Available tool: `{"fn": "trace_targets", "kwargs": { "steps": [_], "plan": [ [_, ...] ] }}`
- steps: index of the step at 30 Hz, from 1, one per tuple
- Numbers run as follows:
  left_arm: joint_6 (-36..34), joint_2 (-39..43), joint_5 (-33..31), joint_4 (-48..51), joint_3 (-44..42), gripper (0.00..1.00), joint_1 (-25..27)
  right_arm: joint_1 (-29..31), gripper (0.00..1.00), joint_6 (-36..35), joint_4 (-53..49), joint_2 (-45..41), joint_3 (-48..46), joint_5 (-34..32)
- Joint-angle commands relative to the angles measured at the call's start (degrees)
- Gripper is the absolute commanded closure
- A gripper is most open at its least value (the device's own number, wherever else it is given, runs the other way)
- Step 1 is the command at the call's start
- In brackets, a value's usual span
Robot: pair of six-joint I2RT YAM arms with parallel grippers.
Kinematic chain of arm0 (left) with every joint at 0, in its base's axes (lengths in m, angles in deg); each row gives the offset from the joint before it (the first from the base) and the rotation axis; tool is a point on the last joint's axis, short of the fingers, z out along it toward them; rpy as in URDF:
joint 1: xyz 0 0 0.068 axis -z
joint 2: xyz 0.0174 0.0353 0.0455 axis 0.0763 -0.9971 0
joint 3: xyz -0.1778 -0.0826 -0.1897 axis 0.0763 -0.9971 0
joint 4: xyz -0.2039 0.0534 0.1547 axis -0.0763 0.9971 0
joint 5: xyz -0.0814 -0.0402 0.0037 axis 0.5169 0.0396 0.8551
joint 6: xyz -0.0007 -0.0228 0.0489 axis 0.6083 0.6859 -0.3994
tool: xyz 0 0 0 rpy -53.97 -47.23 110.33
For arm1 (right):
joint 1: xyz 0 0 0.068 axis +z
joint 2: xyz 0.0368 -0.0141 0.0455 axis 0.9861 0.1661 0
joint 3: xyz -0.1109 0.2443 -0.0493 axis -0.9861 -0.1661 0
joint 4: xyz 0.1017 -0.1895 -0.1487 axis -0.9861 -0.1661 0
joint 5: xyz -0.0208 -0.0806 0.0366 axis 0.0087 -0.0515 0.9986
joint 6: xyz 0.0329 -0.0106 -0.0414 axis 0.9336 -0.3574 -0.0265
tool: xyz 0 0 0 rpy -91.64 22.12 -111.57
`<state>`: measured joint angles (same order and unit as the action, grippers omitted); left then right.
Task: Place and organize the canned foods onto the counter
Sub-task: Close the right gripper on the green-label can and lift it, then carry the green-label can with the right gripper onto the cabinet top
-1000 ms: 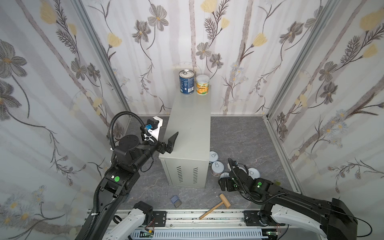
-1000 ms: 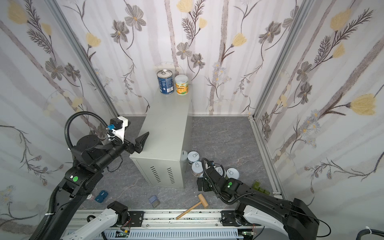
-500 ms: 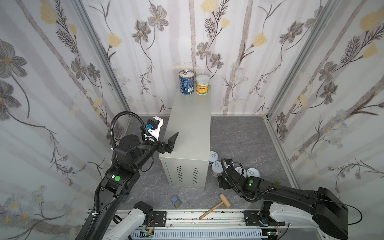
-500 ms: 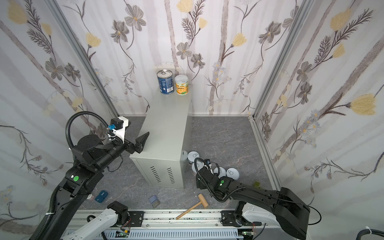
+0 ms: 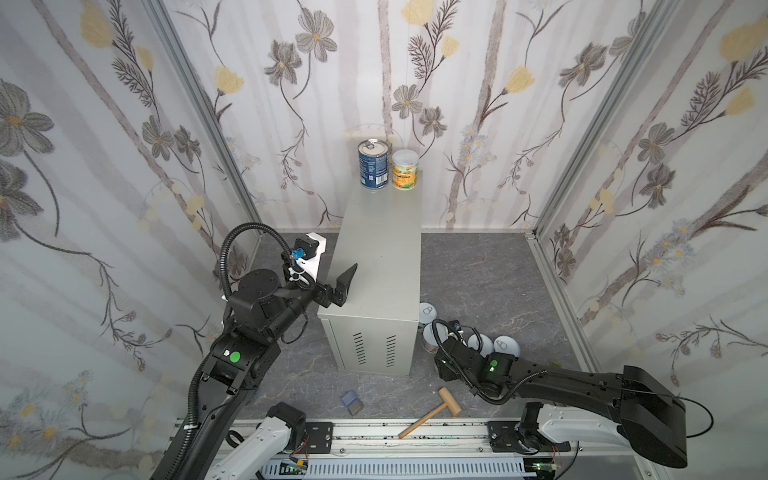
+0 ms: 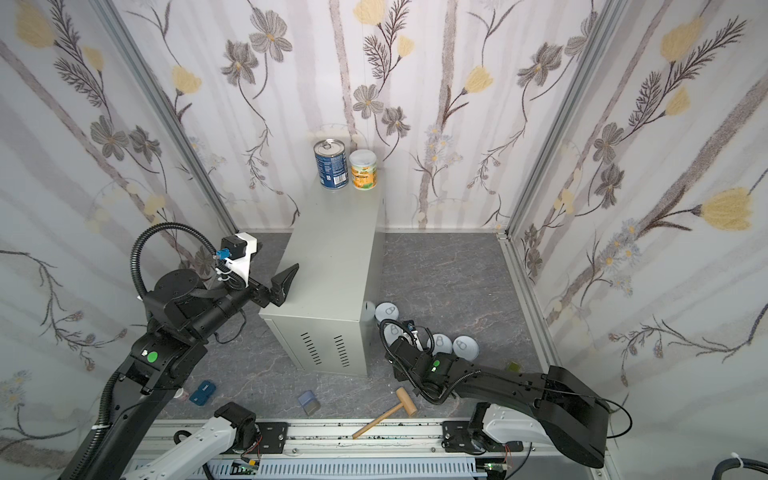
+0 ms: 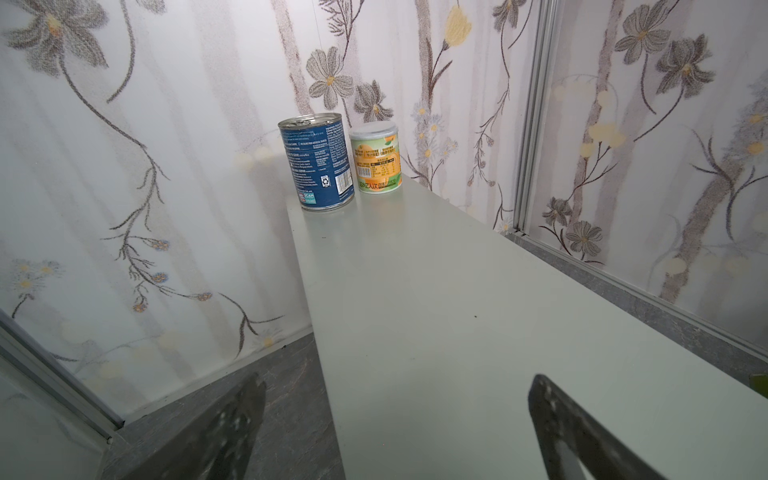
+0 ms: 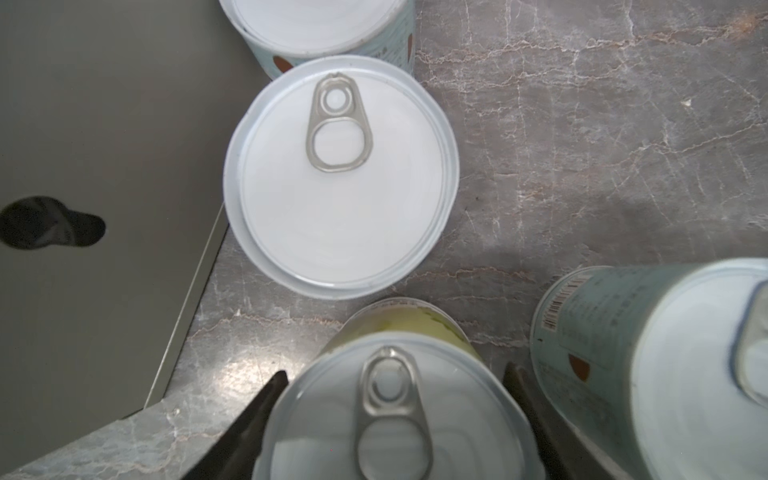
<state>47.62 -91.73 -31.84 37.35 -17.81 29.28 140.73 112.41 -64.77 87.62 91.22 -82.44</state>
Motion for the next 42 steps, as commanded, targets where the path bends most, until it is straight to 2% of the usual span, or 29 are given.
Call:
{"fn": "trace_targets", "kwargs": {
  "steps": [1, 8, 12, 19, 28, 33, 38, 42],
  "plan": [
    [0.0, 0.1, 0.6, -2.3, -0.1, 0.0, -0.1, 0.0, 0.46, -0.5, -2.0, -1.2, 2.0, -3.3],
    [0.3, -0.2, 2.9, -2.0, -0.1, 0.0, -0.1, -0.4, 0.51, -6.0, -10.8, -10.3, 8.6, -4.0],
    [0.4, -0.1, 5.1, -1.7, 0.1, 0.0, -0.1, -2.5, 0.53, -10.3, -14.1, -14.7, 14.9, -1.0],
    [0.5, 0.3, 12.7, -1.2, 0.1, 0.0, -0.1, -7.3, 0.56, -19.8, -17.6, -15.4, 28.3, 4.2],
    [0.0, 0.4, 15.1, 0.3, 0.8, 0.0, -0.1, -11.2, 0.56, -33.2, -22.3, -7.5, 53.1, 10.1],
    [-1.2, 0.8, 19.0, 2.8, 1.7, 0.0, -0.2, -11.3, 0.55, -37.6, -24.2, -1.5, 64.0, 14.3],
    [-1.6, 0.3, 27.6, 5.9, 3.2, 0.0, -0.7, -11.3, 0.54, -40.6, -28.2, 7.4, 75.6, 20.8],
    [-1.8, 0.2, 28.9, 7.3, 4.0, 0.0, -0.8, -11.2, 0.54, -41.6, -28.6, 12.6, 81.7, 23.4]
  ]
}}
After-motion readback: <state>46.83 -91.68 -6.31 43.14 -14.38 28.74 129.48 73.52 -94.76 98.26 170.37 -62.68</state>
